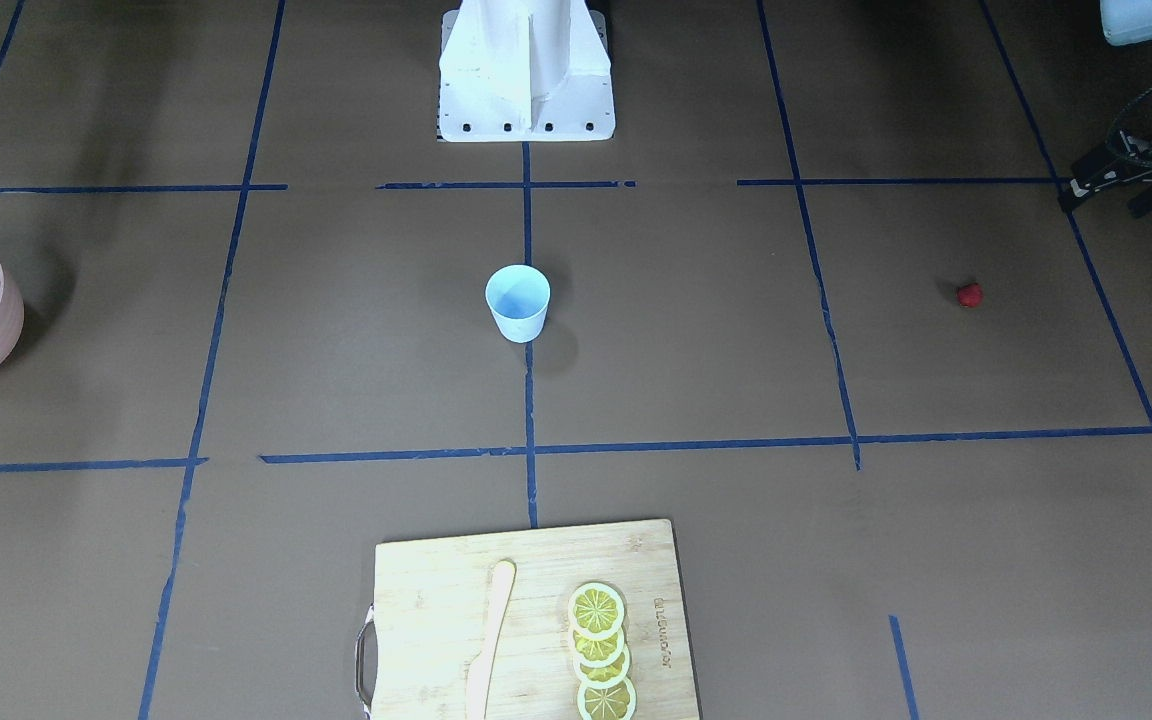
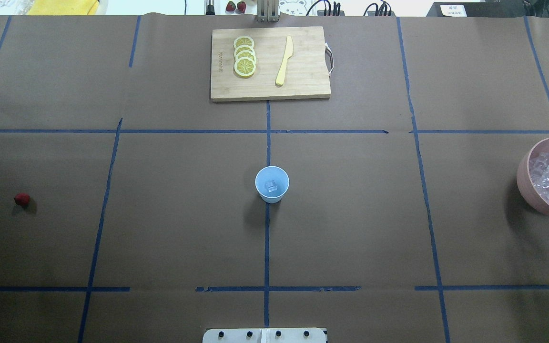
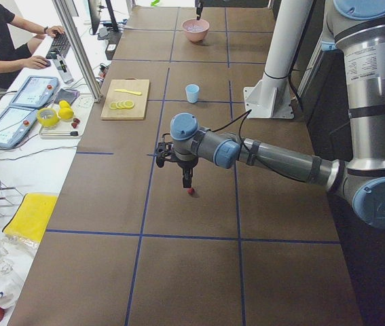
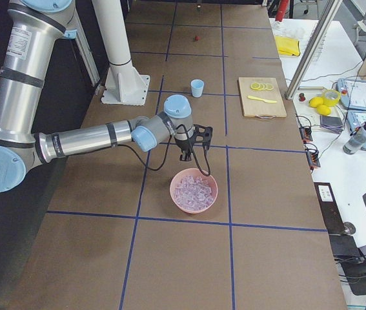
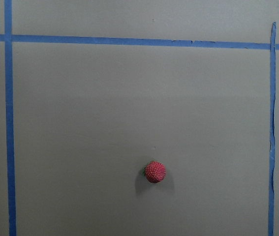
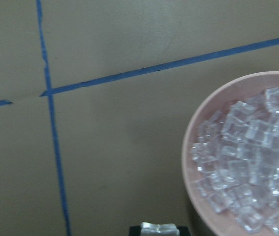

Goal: Put ice and strawberries in cup
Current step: 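Lower the right gripper into the bowl and grasp another ice cube, then carry the ice cube with the right gripper over the cup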

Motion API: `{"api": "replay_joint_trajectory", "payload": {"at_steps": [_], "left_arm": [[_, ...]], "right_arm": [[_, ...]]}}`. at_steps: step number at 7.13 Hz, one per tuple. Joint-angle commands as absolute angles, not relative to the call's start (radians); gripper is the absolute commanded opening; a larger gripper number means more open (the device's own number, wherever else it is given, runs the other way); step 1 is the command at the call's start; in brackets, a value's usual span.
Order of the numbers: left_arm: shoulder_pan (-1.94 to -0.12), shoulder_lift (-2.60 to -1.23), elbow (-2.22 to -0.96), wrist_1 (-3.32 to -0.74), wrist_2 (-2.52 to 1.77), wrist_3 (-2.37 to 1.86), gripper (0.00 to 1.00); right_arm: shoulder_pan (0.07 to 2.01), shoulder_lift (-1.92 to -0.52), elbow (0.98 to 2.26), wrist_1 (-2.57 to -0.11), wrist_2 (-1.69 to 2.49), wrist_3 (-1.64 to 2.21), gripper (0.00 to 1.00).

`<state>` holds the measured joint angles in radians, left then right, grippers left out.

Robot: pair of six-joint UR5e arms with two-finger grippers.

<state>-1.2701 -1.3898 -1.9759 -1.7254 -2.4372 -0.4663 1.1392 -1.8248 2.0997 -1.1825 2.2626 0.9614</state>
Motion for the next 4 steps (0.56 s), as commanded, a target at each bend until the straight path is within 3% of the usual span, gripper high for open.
{"api": "replay_joint_trajectory", "payload": {"at_steps": [1,4], "left_arm": [[-1.27,-1.39,-1.98,-1.726,-2.437,-0.466,1.0],[-1.27,-1.39,-1.979,-1.724,-2.436,-0.466,1.0]], "right_arm": [[1.018,-1.665,2.146,-1.198,2.257,1.264,0.0],[0.723,-1.353,2.128,-1.303,2.083,1.65,0.0]]}}
